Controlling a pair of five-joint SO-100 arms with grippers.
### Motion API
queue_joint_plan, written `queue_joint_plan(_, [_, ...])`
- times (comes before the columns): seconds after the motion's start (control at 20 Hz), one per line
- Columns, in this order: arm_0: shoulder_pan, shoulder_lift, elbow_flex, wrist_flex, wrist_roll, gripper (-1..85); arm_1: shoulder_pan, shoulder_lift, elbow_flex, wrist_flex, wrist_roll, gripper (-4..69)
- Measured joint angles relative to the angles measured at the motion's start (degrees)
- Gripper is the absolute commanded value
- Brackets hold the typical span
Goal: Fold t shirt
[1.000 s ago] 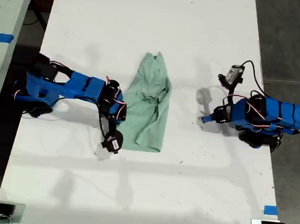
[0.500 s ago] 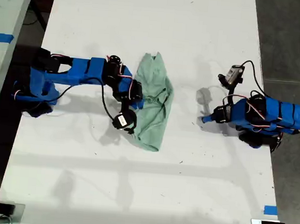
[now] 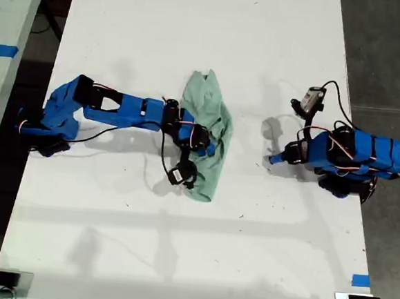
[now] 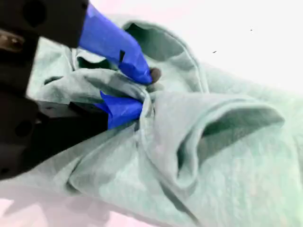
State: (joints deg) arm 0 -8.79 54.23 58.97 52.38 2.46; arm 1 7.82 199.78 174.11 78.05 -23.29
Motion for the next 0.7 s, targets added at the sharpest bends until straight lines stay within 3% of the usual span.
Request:
queue_joint_plan(0.15, [1.23,-0.35,0.0,-1.85,2.2,23.7,0.0,0.0,0.09,0.0,0.0,1.2])
queue_joint_plan(0.3, [2.02,2.46,0.0,0.97,3.34,19.8,0.0,0.0,0.09,0.0,0.0,1.2])
queue_joint_plan(0.7, [5.1,33.84,2.11,27.77,-10.37,13.5,0.0,0.0,0.09,0.0,0.0,1.2])
